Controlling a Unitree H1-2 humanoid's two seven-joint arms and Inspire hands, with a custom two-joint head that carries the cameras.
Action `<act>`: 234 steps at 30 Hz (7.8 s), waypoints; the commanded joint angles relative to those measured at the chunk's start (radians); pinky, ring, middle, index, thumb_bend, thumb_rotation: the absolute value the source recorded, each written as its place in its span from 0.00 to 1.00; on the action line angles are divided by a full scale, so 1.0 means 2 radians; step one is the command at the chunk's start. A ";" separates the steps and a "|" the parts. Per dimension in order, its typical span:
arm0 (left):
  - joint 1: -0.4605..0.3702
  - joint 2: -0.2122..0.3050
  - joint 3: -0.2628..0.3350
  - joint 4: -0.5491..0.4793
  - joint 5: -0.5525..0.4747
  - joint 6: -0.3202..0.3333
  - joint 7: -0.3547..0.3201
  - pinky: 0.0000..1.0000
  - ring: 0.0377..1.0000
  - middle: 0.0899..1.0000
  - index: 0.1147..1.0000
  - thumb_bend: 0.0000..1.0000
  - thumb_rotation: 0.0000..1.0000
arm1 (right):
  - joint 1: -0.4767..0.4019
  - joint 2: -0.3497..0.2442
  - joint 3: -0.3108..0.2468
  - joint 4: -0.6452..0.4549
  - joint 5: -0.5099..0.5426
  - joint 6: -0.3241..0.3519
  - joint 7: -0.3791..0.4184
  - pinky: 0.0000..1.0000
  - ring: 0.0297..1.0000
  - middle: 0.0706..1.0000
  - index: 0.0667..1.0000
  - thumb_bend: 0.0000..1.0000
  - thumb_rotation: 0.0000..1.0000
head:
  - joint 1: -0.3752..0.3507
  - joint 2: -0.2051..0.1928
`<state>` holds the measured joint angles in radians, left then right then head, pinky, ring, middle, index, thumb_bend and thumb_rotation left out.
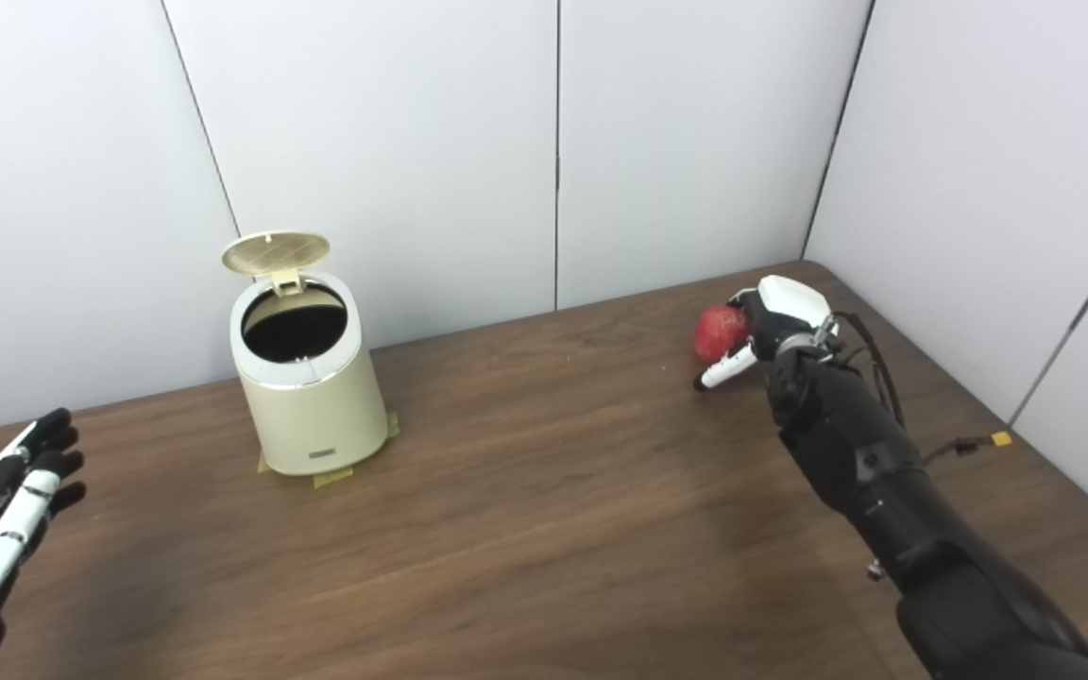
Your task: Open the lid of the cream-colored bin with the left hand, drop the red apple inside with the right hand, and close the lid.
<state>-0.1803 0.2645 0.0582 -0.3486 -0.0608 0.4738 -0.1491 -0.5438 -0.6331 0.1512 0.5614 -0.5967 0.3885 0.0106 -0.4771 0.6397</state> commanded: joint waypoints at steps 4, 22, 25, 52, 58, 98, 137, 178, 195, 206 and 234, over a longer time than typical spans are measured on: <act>-0.023 0.003 0.004 -0.014 -0.011 -0.002 0.011 0.94 0.96 0.97 0.97 0.27 0.61 | -0.031 -0.013 -0.015 0.001 0.012 -0.029 -0.028 0.60 0.68 0.70 0.67 0.89 0.18 | -0.001 0.001; -0.023 0.018 -0.013 -0.027 0.027 -0.002 0.003 0.85 0.94 0.97 0.97 0.20 0.28 | -0.026 0.002 -0.037 0.014 0.043 -0.061 -0.078 0.47 0.51 0.49 0.43 0.53 0.00 | -0.001 0.003; -0.022 0.014 -0.009 -0.027 0.021 -0.002 0.003 0.88 0.95 0.97 0.98 0.18 0.27 | -0.023 0.002 -0.038 0.009 0.044 -0.062 -0.078 0.47 0.51 0.49 0.43 0.53 0.00 | 0.000 0.003; 0.004 -0.003 -0.018 -0.005 0.048 -0.022 0.001 0.96 0.97 0.97 0.94 0.23 0.46 | 0.001 0.070 -0.031 -0.303 0.018 -0.053 -0.027 0.41 0.41 0.46 0.47 0.52 0.00 | 0.076 0.001; 0.018 -0.017 -0.020 -0.011 0.055 -0.007 0.009 1.00 0.98 0.95 0.93 0.33 0.52 | -0.020 0.105 -0.015 -0.366 0.002 -0.037 0.002 0.36 0.38 0.45 0.50 0.52 0.00 | 0.122 -0.001; 0.048 -0.108 -0.034 0.007 0.052 -0.063 0.044 0.88 0.95 0.95 0.90 0.46 0.62 | -0.115 0.258 0.034 -0.188 -0.018 -0.192 -0.066 0.31 0.37 0.45 0.50 0.52 0.00 | 0.234 -0.016; 0.046 -0.119 -0.044 0.002 0.064 -0.063 0.056 0.82 0.90 0.92 0.91 0.46 0.60 | -0.151 0.265 0.057 -0.034 -0.055 -0.223 -0.172 0.47 0.56 0.48 0.44 0.53 0.00 | 0.238 -0.011; 0.046 -0.130 -0.042 0.003 0.061 -0.057 0.060 0.86 0.90 0.91 0.91 0.47 0.57 | -0.114 0.257 0.032 -0.093 0.003 -0.255 -0.155 0.36 0.38 0.44 0.49 0.52 0.00 | 0.237 -0.013; 0.003 -0.120 -0.016 0.018 0.046 -0.049 0.061 0.89 0.90 0.92 0.91 0.44 0.59 | -0.016 0.260 -0.057 -0.257 0.096 -0.152 -0.096 0.39 0.42 0.44 0.48 0.52 0.00 | 0.242 -0.016; -0.054 -0.104 0.014 0.043 0.031 -0.038 0.060 0.83 0.90 0.92 0.90 0.47 0.62 | 0.086 0.287 -0.112 -0.393 0.266 -0.005 -0.001 0.61 0.68 0.70 0.59 0.49 0.31 | 0.245 -0.018; -0.199 -0.062 0.026 0.144 0.000 -0.015 0.050 0.89 0.92 0.93 0.93 0.46 0.86 | 0.212 0.279 -0.094 -0.384 0.281 -0.101 0.007 0.89 0.90 0.90 0.85 0.63 0.97 | 0.246 -0.022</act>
<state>-0.5204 0.1226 0.1025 -0.0546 -0.0528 0.4519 -0.0502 -0.0914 -0.0748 -0.0389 -0.1949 -0.0289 0.2369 0.0339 0.0138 0.5952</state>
